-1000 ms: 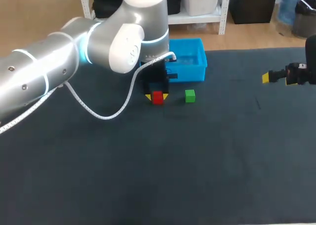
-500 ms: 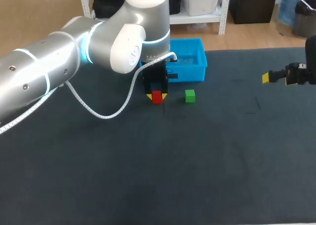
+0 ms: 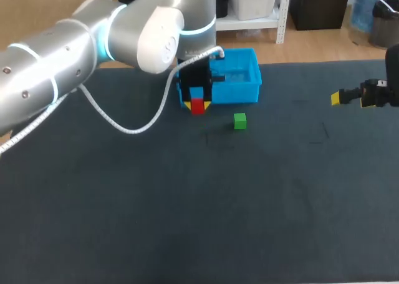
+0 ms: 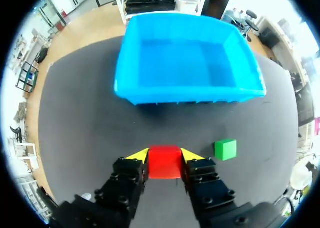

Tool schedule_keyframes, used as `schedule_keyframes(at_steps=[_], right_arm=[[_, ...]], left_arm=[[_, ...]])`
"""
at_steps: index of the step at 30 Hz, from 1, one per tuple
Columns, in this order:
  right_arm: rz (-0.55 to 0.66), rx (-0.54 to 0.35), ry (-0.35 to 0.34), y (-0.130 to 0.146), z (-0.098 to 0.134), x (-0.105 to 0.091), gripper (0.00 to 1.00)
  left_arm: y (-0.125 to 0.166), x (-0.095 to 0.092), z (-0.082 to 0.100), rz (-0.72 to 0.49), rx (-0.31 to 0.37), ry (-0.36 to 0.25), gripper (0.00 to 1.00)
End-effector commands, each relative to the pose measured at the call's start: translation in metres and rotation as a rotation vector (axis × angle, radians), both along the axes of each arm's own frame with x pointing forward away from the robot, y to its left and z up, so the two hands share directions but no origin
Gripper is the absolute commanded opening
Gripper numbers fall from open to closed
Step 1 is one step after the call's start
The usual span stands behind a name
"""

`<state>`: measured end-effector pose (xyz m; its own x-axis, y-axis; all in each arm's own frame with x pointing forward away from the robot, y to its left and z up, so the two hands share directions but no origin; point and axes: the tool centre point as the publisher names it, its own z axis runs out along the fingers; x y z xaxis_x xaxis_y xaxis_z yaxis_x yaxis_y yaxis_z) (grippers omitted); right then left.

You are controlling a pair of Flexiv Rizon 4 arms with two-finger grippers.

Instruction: Use the left arm to pick the red cube and place it into the blue plastic box first, then use the right arm to grasp the green cube and put it into the same blue plastic box after the first action is fully finished.

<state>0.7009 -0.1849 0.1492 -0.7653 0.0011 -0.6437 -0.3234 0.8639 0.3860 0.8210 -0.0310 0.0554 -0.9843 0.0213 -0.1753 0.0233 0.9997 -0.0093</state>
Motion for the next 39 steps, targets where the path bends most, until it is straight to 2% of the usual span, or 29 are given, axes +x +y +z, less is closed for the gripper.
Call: schedule_keyframes(at_steps=[1,8,11,27,39], right_arm=[[0.002,0.0,0.001,-0.001,0.0,0.0,1.0],[0.002,0.0,0.001,-0.001,0.0,0.0,1.0],[0.002,0.0,0.001,-0.001,0.0,0.0,1.0],[0.002,0.0,0.001,-0.001,0.0,0.0,1.0],[0.002,0.0,0.001,-0.001,0.0,0.0,1.0]], left_arm=[[0.005,-0.004,0.022,0.0,0.004,-0.015,0.0],[0.008,-0.007,0.053,-0.009,-0.005,-0.07,0.0],[0.009,-0.01,0.061,-0.019,-0.011,-0.091,0.0],[0.011,-0.02,0.059,-0.036,-0.029,-0.102,0.0],[0.022,0.008,0.061,-0.074,-0.054,-0.113,0.0]])
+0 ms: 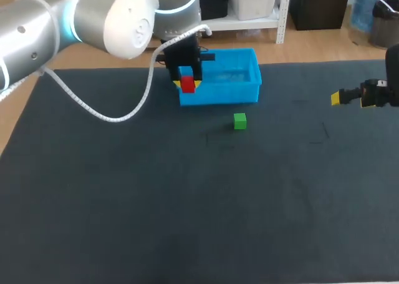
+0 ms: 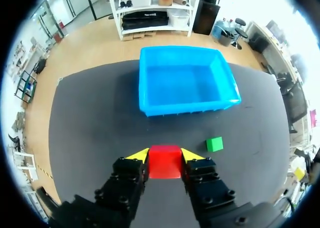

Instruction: Use the left arm to pick the red cube and place it into the blue plastic box first, then use the right arm to grasp the green cube and put it into the same blue plastic box after the first action is fully finished.

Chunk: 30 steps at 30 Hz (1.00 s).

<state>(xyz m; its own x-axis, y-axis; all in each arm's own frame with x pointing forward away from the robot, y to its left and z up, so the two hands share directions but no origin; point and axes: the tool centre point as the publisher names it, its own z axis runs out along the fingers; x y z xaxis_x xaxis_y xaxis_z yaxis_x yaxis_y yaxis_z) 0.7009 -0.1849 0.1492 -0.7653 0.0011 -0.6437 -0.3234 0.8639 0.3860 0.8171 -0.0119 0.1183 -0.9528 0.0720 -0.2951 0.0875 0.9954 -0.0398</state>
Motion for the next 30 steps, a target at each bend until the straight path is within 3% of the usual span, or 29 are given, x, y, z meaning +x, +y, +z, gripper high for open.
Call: schedule_keyframes(at_steps=[1,18,30], right_arm=[[0.002,0.0,0.001,-0.001,0.0,0.0,1.0],[0.002,0.0,0.001,-0.001,0.0,0.0,1.0],[0.002,0.0,0.001,-0.001,0.0,0.0,1.0]], left_arm=[[0.004,0.015,-0.002,-0.016,-0.023,0.009,0.0],[0.005,0.084,0.004,-0.113,-0.041,-0.067,0.0],[-0.005,0.124,-0.009,-0.195,-0.062,-0.117,0.0]])
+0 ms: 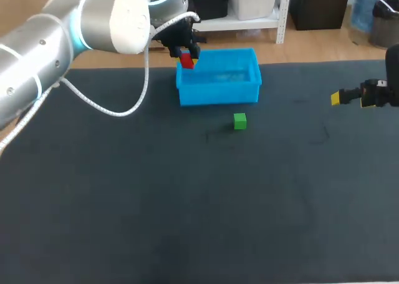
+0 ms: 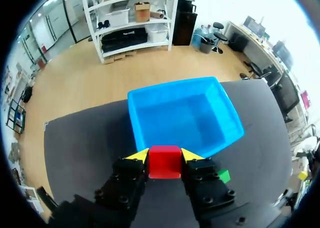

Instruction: Use the left arm to pick the red cube and place it into the blue plastic box first, then use the right arm to grasp the green cube and put it into the same blue plastic box after the first action is fully finished.

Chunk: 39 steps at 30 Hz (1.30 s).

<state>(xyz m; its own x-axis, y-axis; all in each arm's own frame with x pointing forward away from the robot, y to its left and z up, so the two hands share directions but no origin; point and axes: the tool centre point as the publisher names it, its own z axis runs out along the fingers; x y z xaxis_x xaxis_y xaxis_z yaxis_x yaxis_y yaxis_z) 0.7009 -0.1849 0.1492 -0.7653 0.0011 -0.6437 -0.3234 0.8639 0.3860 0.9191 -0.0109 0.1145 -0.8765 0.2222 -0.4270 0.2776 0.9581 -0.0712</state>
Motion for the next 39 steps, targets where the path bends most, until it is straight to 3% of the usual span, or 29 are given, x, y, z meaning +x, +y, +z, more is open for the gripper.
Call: schedule_keyframes(at_steps=[1,11,30,31,34,36,39], right_arm=[[0.002,0.0,0.001,-0.001,0.0,0.0,1.0],[0.002,0.0,0.001,-0.001,0.0,0.0,1.0],[0.002,0.0,0.001,-0.001,0.0,0.0,1.0],[0.002,0.0,0.001,-0.001,0.0,0.0,1.0],[0.002,0.0,0.001,-0.001,0.0,0.0,1.0],[0.002,0.0,0.001,-0.001,0.0,0.0,1.0],[0.002,0.0,0.001,-0.001,0.0,0.0,1.0]], left_arm=[[-0.008,0.025,-0.008,-0.012,-0.003,0.019,0.0],[-0.02,0.037,-0.022,-0.032,-0.016,0.041,0.0],[-0.025,0.037,-0.039,-0.026,0.002,0.1,0.0],[-0.026,0.037,-0.039,-0.026,0.003,0.101,0.03],[-0.027,0.038,-0.038,-0.025,0.005,0.105,0.66],[-0.027,0.039,-0.037,-0.021,0.007,0.109,1.0],[-0.027,0.039,-0.034,-0.022,0.012,0.105,1.0]])
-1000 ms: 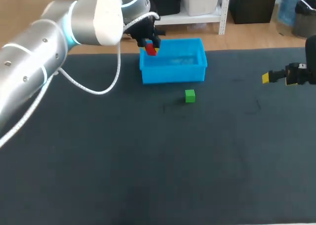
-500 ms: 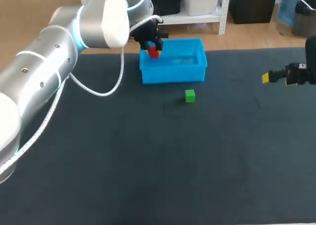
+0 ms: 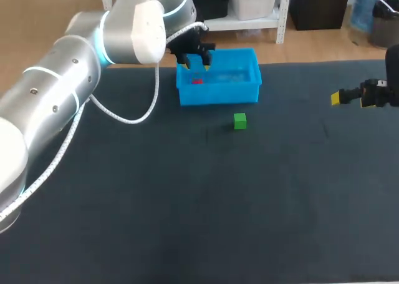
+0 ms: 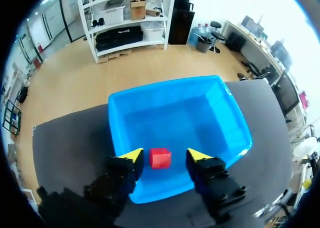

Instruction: Use the left arm to pick the red cube and place it into the blue plastic box first, then use the right arm to grasp the green cube and put it into the same blue plastic box after the first action is fully finished.

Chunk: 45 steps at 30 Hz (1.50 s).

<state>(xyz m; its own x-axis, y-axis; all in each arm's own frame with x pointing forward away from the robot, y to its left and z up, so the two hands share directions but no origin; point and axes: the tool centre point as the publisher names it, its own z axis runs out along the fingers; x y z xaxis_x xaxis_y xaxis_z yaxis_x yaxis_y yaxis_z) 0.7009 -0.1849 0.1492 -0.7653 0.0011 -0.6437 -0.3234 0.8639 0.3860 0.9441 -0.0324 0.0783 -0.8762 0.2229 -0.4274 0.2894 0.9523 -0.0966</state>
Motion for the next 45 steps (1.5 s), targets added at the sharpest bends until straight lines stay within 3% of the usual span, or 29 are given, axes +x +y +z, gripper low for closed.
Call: schedule_keyframes(at_steps=[1,15,21,26,45], right_arm=[[0.002,0.0,0.001,-0.001,0.0,0.0,1.0],[0.002,0.0,0.001,-0.001,0.0,0.0,1.0],[0.002,0.0,0.001,-0.001,0.0,0.0,1.0],[0.002,0.0,0.001,-0.001,0.0,0.0,1.0],[0.002,0.0,0.001,-0.001,0.0,0.0,1.0]], left_arm=[[-0.006,0.013,0.003,-0.01,0.038,0.098,1.0],[-0.005,-0.003,0.023,-0.039,0.04,0.063,1.0],[0.002,-0.02,0.032,-0.071,0.012,0.06,1.0],[0.011,-0.043,0.038,-0.096,-0.003,0.034,1.0],[0.07,-0.141,0.056,-0.158,-0.06,-0.197,1.0]])
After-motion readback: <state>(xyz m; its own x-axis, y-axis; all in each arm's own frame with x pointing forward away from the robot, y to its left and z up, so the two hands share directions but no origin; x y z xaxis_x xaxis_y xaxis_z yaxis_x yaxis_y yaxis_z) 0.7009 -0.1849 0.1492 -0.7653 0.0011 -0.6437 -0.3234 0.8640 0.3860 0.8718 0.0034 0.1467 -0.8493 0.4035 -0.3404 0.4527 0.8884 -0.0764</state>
